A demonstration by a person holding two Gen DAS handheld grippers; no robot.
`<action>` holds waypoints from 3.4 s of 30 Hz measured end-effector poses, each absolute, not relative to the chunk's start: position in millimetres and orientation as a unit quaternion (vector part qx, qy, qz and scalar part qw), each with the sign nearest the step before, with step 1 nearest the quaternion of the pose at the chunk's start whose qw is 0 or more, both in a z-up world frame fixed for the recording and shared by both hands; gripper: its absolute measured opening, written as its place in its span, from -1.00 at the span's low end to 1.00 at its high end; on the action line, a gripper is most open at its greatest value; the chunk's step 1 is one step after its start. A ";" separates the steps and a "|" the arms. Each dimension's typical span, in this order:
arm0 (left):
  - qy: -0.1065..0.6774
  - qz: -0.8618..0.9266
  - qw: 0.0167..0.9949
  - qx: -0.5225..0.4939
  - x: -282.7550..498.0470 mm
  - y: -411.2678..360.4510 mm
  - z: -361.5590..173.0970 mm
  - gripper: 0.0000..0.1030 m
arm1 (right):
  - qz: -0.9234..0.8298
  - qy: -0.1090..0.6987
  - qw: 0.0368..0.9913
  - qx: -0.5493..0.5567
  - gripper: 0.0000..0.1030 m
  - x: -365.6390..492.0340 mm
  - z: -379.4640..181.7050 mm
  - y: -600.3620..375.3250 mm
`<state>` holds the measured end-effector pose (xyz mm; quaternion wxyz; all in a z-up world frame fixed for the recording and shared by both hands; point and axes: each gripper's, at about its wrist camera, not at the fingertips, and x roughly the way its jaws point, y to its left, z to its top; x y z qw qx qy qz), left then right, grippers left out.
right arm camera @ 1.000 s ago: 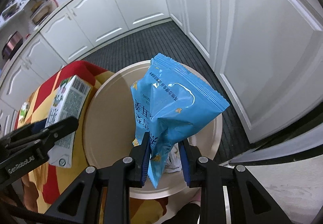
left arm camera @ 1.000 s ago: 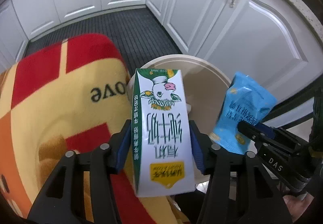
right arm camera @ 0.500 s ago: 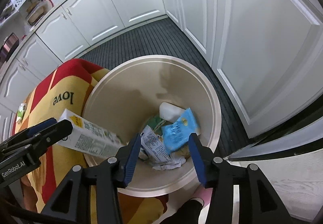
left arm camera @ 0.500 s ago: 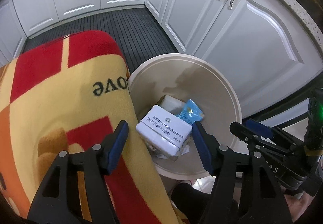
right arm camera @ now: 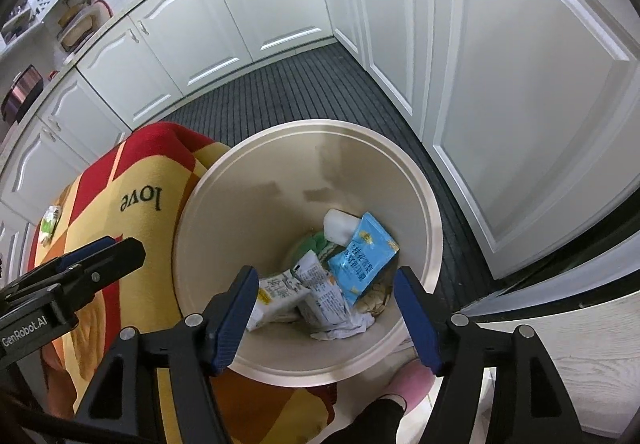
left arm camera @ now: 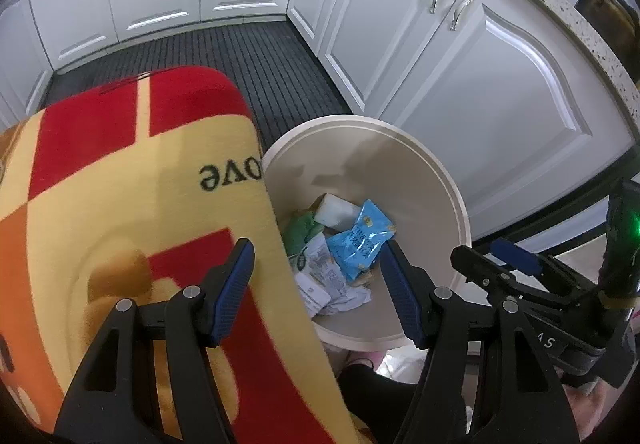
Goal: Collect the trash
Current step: 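Move both open tools back over the table toward remaining items, then grasp the white medicine box with the left tool while the right tool grasps the green-and-white tissue pack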
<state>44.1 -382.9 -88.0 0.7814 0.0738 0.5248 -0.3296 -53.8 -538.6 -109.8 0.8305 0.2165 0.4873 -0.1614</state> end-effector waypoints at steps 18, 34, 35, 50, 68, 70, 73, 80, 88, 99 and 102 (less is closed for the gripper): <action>0.496 -0.278 0.818 0.085 50.9 -326.6 -80.2 0.25 | -0.140 0.486 0.839 0.202 0.41 -41.2 -96.2 -502.3; 0.489 -0.214 0.841 0.088 53.1 -230.4 -81.6 0.25 | -0.078 0.489 0.851 0.175 0.43 -12.7 -83.5 -430.5; 0.490 -0.209 0.842 0.087 53.8 -223.4 -83.5 0.25 | -0.075 0.488 0.852 0.173 0.43 -11.6 -82.5 -426.5; 0.504 -0.079 0.858 0.049 128.3 -106.2 -103.8 0.25 | -0.038 0.487 0.860 0.148 0.46 -7.2 -69.0 -384.8; 0.542 -0.091 0.835 0.013 63.4 0.2 -102.9 0.25 | 0.032 0.506 0.850 0.145 0.51 30.2 -80.3 -320.4; 0.546 -0.101 0.831 -0.009 57.2 8.6 -99.5 0.25 | 0.049 0.510 0.845 0.154 0.51 41.2 -83.6 -306.1; 0.540 -0.114 0.833 -0.038 42.1 21.4 -88.2 0.25 | 0.075 0.515 0.838 0.164 0.52 62.2 -88.0 -279.5; 0.513 -0.115 0.850 -0.040 24.9 46.2 -64.6 0.36 | 0.091 0.530 0.821 0.192 0.60 114.7 -100.7 -234.6; 0.499 -0.082 0.862 -0.024 44.0 77.5 -70.1 0.40 | 0.075 0.534 0.814 0.216 0.68 173.5 -107.4 -207.7; 0.512 -0.062 0.856 -0.039 74.0 86.2 -97.5 0.40 | 0.038 0.538 0.813 0.218 0.79 234.1 -112.5 -180.1; 0.515 -0.063 0.855 -0.031 76.2 80.0 -100.6 0.40 | 0.026 0.535 0.818 0.211 0.87 238.6 -112.6 -172.4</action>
